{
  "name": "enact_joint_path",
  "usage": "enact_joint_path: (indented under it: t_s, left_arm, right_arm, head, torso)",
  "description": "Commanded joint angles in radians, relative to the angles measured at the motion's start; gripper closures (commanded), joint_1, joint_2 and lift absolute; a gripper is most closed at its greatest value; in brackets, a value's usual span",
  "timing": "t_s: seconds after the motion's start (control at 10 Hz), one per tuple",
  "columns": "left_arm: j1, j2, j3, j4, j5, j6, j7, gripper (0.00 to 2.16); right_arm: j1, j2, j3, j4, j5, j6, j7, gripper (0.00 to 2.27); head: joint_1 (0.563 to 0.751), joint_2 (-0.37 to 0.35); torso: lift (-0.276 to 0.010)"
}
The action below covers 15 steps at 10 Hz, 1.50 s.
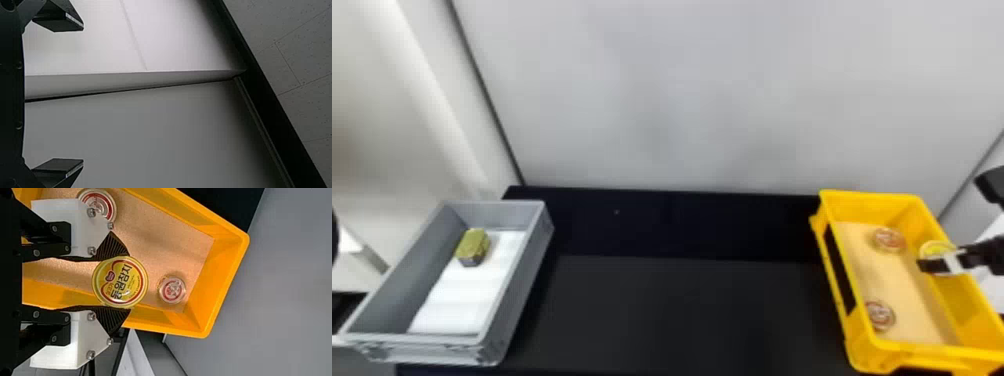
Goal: Pick up the round yellow can and place it in the yellow rectangular box
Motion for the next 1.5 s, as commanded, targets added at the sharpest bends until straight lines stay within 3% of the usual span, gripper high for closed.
enact_joint_path:
  t_s: [0.0,0.6,1.4]
  left_arm:
    - [0.002,0.0,0.0,0.001,0.0,-0.005,0.0,0.07]
    - [0.022,-0.005,0.013,0.001,0.003,-0.021,0.0,0.07]
    - [0.018,-0.003,0.013,-0.002,0.005,-0.021,-0.003,0.07]
  right_arm:
    - [-0.024,0.001,0.004,0.094,-0.069,-0.012,-0.042,0.75]
    - [-0.03,-0.002,-0.002,0.233,-0.084,-0.03,-0.086,0.75]
    - [-0.008,-0.011,-0.014,0.238,-0.084,-0.012,-0.08,0.75]
  head:
    - [0.694,0.054]
    - [0.694,0.054]
    - [0.694,0.054]
  torso:
    - [-0.003]
    - [-0.003]
    - [-0.003]
